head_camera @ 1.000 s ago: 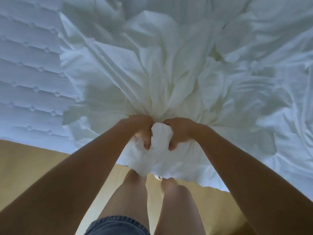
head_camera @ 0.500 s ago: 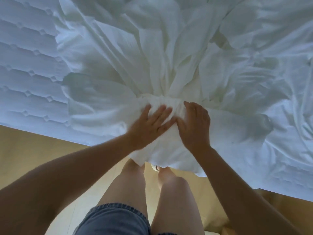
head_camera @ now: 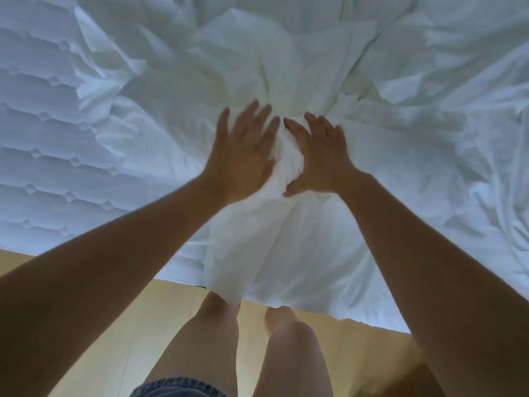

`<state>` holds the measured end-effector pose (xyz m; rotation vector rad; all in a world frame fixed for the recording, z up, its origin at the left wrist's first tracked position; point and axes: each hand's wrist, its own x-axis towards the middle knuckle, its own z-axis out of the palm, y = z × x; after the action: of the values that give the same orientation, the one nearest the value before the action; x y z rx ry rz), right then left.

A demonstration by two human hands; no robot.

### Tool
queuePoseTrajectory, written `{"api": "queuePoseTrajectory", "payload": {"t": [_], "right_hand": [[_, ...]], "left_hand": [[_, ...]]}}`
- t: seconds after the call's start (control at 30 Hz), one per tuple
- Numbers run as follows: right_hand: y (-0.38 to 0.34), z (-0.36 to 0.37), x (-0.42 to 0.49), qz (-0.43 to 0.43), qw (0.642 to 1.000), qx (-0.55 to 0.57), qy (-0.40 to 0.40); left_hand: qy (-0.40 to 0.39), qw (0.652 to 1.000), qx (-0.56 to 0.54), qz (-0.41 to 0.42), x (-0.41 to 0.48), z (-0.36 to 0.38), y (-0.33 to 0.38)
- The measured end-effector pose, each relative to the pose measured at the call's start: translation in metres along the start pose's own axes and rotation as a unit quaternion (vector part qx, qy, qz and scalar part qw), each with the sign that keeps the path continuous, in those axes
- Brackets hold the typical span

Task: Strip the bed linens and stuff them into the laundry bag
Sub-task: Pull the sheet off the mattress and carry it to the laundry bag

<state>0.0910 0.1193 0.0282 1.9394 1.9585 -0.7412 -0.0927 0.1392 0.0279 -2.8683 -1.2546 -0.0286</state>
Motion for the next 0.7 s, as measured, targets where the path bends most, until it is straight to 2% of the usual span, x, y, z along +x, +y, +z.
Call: {"api": "queuePoseTrajectory", "payload": {"t": [0.07,0.13,0.17,0.23,0.3,0.33,0.4,0.47,0.57,0.7], "right_hand": [[0.01,-0.015,0.019,-0.007,0.999,0.03,-0.035],[0.014,-0.026,0.032,0.005,0.994,0.089,-0.058],[0.015,-0.031,0.036,0.026,0.991,0.123,-0.052],[0.012,-0.035,0.037,0.073,0.984,0.161,0.013],[0.005,-0.032,0.026,0.064,0.985,0.112,0.116],[0.002,-0.027,0.019,0.038,0.986,0.074,0.142],[-0.004,-0.021,0.009,-0.005,0.991,0.035,0.131],[0.0,-0.019,0.017,0.003,0.995,0.0,0.096],[0.01,-0.024,0.049,0.012,0.989,-0.068,0.129],[0.023,-0.034,0.082,0.037,0.997,-0.057,0.043]], "left_hand": [[-0.082,0.994,0.06,0.045,-0.006,0.014,0.01],[-0.118,0.99,0.069,0.027,0.007,0.022,0.007],[-0.113,0.992,0.054,0.006,0.019,0.023,0.003],[-0.138,0.99,0.013,-0.01,0.046,0.024,-0.009],[-0.212,0.977,-0.035,-0.007,0.078,0.023,-0.027],[-0.238,0.969,-0.06,-0.004,0.095,0.02,-0.036],[-0.282,0.954,-0.099,0.001,0.123,0.017,-0.052],[-0.317,0.942,-0.114,0.002,0.141,0.017,-0.06],[-0.342,0.929,-0.141,-0.021,0.159,0.023,-0.063],[-0.357,0.909,-0.211,-0.05,0.178,0.028,-0.068]]}}
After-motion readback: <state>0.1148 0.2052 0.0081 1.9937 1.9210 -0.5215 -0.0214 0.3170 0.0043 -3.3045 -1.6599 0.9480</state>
